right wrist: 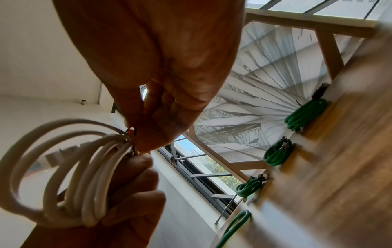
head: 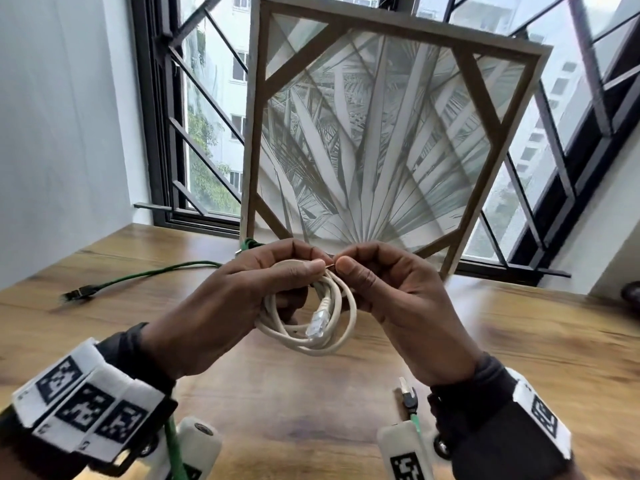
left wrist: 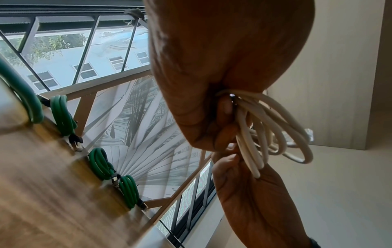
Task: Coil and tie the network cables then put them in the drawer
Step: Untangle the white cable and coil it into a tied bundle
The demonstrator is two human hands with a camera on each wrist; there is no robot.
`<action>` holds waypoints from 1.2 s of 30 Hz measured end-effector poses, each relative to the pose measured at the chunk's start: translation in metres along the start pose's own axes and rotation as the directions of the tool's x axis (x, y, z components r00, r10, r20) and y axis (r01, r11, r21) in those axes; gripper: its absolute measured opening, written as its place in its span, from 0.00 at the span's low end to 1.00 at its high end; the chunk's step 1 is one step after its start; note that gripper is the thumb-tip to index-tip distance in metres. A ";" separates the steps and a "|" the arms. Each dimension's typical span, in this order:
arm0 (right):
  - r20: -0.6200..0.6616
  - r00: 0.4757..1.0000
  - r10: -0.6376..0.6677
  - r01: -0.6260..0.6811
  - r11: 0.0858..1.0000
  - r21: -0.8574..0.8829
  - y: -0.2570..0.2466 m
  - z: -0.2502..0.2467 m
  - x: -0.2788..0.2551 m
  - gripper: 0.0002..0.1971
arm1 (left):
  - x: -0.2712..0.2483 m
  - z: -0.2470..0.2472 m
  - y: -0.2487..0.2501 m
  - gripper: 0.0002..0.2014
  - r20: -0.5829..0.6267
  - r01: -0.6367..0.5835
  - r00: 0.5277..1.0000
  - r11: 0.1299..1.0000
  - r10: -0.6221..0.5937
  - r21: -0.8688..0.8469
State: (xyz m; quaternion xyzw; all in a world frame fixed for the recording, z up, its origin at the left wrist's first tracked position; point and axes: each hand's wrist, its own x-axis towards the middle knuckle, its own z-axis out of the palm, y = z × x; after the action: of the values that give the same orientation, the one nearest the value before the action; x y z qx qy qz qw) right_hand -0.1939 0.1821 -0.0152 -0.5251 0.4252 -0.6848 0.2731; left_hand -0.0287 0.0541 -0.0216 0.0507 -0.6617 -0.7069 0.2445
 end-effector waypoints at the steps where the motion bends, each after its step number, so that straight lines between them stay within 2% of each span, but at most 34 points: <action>1: -0.009 1.000 -0.006 0.006 1.000 -0.009 0.000 0.000 0.000 0.13 | 0.000 0.001 0.000 0.13 -0.003 -0.001 1.000 1.000 0.001 0.003; 5: -0.041 0.999 -0.023 0.021 0.999 -0.044 0.001 0.002 -0.001 0.11 | -0.001 0.003 0.001 0.09 -0.018 -0.011 1.000 0.998 0.012 0.056; 9: -0.067 0.996 0.062 -0.059 0.998 0.037 0.003 -0.001 0.000 0.16 | -0.001 0.004 0.001 0.09 -0.023 0.005 1.000 0.995 -0.002 0.101; 11: -0.050 0.996 0.068 -0.067 0.997 0.029 0.002 -0.005 0.001 0.14 | -0.001 0.005 0.002 0.09 -0.024 0.007 1.000 0.995 -0.005 0.099; 15: -0.005 0.999 0.046 -0.047 0.998 -0.033 -0.004 -0.008 0.000 0.12 | 0.000 0.003 -0.001 0.10 -0.020 0.001 1.000 0.996 0.001 0.088; 20: 0.013 1.000 0.008 -0.005 0.980 -0.201 -0.009 -0.009 -0.002 0.11 | 0.000 0.003 0.001 0.09 -0.032 0.017 0.999 0.993 -0.013 0.113; 27: 0.064 0.998 -0.022 0.036 0.970 -0.239 -0.015 -0.010 -0.002 0.14 | -0.003 0.002 0.005 0.09 0.006 0.056 0.998 0.995 -0.056 0.077; 30: -0.002 0.997 -0.081 0.078 0.964 -0.254 -0.011 -0.007 -0.001 0.21 | -0.003 0.002 0.003 0.13 -0.006 0.070 0.998 0.993 -0.070 0.096; 32: -0.037 0.992 -0.119 0.102 0.947 -0.305 -0.010 -0.007 0.000 0.25 | -0.002 0.004 0.002 0.11 -0.029 0.077 0.997 0.992 -0.074 0.100; 36: -0.107 0.984 -0.142 0.098 0.935 -0.340 -0.013 -0.006 -0.001 0.23 | -0.001 0.005 0.004 0.06 -0.040 0.072 0.997 0.991 -0.068 0.117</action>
State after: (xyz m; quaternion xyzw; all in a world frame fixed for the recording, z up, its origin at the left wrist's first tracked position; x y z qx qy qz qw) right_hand -0.1985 0.1914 -0.0053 -0.5431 0.5188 -0.6510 0.1100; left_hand -0.0288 0.0591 -0.0177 0.1009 -0.6958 -0.6736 0.2279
